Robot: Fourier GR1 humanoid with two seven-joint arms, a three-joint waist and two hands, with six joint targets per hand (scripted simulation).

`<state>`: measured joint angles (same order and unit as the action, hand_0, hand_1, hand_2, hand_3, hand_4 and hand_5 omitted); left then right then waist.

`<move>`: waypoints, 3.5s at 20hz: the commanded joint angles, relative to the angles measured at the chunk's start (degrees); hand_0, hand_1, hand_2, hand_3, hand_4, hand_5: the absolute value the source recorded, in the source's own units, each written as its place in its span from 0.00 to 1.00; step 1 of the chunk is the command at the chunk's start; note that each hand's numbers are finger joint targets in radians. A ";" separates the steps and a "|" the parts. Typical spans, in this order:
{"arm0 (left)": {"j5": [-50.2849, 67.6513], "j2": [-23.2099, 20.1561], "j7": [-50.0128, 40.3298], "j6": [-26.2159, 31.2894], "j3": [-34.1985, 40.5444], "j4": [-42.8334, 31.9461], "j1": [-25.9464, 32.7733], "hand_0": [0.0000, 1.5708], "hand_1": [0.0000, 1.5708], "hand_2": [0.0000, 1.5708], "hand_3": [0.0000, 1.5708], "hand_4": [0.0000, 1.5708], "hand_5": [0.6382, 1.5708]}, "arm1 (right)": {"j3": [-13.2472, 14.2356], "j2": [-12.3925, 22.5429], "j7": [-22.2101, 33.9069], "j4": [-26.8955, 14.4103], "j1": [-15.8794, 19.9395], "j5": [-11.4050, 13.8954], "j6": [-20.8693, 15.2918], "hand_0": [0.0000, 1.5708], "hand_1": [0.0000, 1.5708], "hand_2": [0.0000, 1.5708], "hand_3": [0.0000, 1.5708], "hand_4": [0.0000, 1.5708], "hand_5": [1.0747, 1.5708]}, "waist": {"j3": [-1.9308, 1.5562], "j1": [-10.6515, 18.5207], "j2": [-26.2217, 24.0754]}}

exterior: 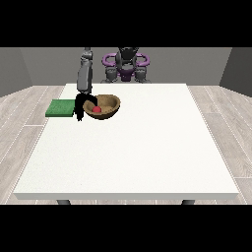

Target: Pick the cup and pour the ball into the bowl, then pick the bowl and place it on the pad

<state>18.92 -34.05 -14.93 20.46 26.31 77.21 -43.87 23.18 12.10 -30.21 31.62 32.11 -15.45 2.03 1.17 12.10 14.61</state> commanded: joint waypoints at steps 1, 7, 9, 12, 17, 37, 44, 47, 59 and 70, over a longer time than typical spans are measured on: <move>2.43 -2.52 -0.93 1.22 1.55 0.59 -2.38 0.00 0.00 0.00 0.00 0.65 0.96 | 0.69 1.58 4.98 -5.73 -2.17 1.03 -4.63 0.94 0.94 1.00 0.29 0.40 0.84 | -1.24 1.96 4.94; 3.72 -1.70 -0.44 2.66 1.73 -0.17 -0.37 0.00 0.00 0.00 0.00 0.70 0.94 | -1.89 6.49 7.12 -4.06 -6.98 5.63 -10.01 1.00 1.00 1.00 0.98 0.59 0.88 | -1.04 2.37 3.65; 3.59 -2.64 -0.92 2.63 2.16 -0.64 -0.19 0.00 0.00 0.00 0.00 0.72 0.94 | -1.80 6.23 7.61 -3.12 -7.56 5.43 -12.11 1.00 1.00 1.00 0.91 0.60 0.92 | -1.03 2.58 2.66; 3.07 -2.12 -0.90 1.94 1.60 -2.12 -0.72 0.00 0.00 0.00 0.00 0.74 0.96 | -4.85 7.28 12.42 -0.98 -5.39 8.18 -16.06 1.00 1.00 1.00 0.79 0.64 0.95 | -0.96 1.33 -0.61; 1.19 -3.36 2.07 3.02 3.55 -8.65 3.77 0.00 0.00 0.00 0.00 0.76 0.95 | -6.90 15.58 26.79 3.36 -0.63 8.83 -14.09 1.00 1.00 1.00 0.68 0.65 0.97 | -0.86 -3.05 -4.98; -1.60 -7.28 19.32 5.70 8.03 -18.89 15.72 0.00 0.00 0.00 0.00 0.77 0.98 | -6.08 29.31 34.73 6.22 -0.48 8.40 2.49 1.00 1.00 1.00 0.34 0.70 0.99 | -1.17 -10.80 -4.67; 1.05 -10.61 16.88 7.34 7.41 -18.89 12.18 0.00 0.00 0.00 0.00 0.77 0.98 | -3.34 24.58 33.16 3.04 1.90 6.52 -1.99 1.00 1.00 1.00 0.28 0.68 1.00 | -1.22 -8.67 -2.39; 0.36 -11.46 20.42 8.54 8.57 -22.77 14.44 0.00 0.00 0.00 0.00 0.77 0.98 | -4.38 19.38 31.16 4.64 -0.78 6.14 -2.95 1.00 1.00 1.00 0.34 0.66 1.00 | -1.17 -10.23 -2.78; 2.71 -13.57 17.73 7.48 8.05 -21.75 12.29 0.00 0.00 0.00 0.00 0.76 0.99 | -0.28 24.90 30.66 0.12 2.00 5.43 -7.88 1.00 1.00 1.00 0.62 0.00 0.97 | -1.18 -9.46 -1.23; 2.40 -16.50 23.16 9.90 8.70 -26.24 13.30 0.00 0.00 0.00 0.00 0.76 0.99 | 1.18 22.31 29.10 0.63 4.34 3.00 -9.49 0.91 0.91 0.88 0.43 0.00 0.93 | -1.18 -8.85 1.02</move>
<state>20.66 -48.83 6.89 28.64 34.36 52.86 -30.59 23.61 33.65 -0.84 32.37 35.48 -11.66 -7.60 0.01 2.88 14.39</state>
